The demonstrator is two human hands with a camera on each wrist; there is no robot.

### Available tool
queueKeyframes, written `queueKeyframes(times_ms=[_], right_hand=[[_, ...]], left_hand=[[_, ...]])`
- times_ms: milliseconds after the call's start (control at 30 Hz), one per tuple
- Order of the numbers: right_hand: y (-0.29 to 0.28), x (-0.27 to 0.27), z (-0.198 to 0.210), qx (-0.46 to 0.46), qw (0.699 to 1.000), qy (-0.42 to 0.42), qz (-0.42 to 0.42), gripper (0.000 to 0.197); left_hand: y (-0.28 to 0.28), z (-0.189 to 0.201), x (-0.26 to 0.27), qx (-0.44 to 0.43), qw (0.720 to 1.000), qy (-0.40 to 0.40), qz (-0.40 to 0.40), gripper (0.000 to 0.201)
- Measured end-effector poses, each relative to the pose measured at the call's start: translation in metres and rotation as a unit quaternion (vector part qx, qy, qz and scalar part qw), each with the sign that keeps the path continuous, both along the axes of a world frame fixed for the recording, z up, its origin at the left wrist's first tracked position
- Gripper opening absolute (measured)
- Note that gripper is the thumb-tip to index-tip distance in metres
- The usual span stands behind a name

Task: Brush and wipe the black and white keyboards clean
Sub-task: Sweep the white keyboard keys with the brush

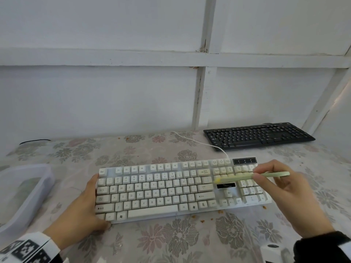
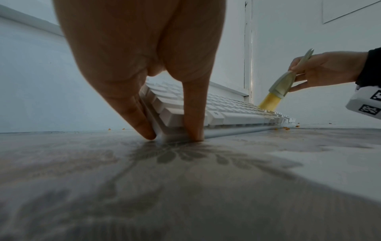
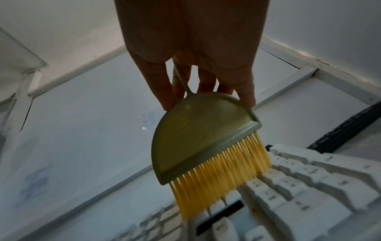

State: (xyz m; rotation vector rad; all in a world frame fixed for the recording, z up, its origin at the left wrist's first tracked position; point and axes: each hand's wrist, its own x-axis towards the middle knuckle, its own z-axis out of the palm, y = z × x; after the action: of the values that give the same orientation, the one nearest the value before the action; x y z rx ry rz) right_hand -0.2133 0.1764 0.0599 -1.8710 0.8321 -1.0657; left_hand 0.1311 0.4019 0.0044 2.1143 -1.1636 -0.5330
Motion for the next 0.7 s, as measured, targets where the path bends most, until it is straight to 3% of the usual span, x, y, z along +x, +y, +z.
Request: queueKeyframes(times_ms=[167, 233, 333, 433, 533, 700], right_hand=[[-0.021, -0.02, -0.001, -0.047, 0.995, 0.039, -0.081, 0.02], [-0.023, -0.025, 0.001, -0.048, 0.996, 0.027, -0.077, 0.021], [-0.019, -0.024, 0.003, -0.012, 0.999, 0.008, -0.029, 0.015], [-0.027, -0.031, 0.0, -0.031, 0.995, 0.033, -0.089, 0.007], [-0.031, -0.036, 0.001, -0.082, 0.979, 0.089, -0.162, 0.025], [-0.028, -0.035, 0.006, -0.096, 0.975, 0.102, -0.174, 0.033]], left_hand=[[-0.001, -0.002, 0.003, 0.009, 1.0, 0.006, 0.004, 0.109], [-0.001, -0.002, 0.003, 0.011, 1.0, 0.005, 0.006, 0.111], [-0.001, -0.002, 0.002, 0.002, 1.0, 0.007, 0.007, 0.107], [-0.001, 0.0, 0.001, -0.001, 1.0, 0.005, 0.009, 0.106], [-0.001, 0.0, 0.0, 0.005, 1.0, 0.005, 0.012, 0.106], [-0.001, 0.002, -0.001, 0.009, 1.0, -0.002, 0.011, 0.108]])
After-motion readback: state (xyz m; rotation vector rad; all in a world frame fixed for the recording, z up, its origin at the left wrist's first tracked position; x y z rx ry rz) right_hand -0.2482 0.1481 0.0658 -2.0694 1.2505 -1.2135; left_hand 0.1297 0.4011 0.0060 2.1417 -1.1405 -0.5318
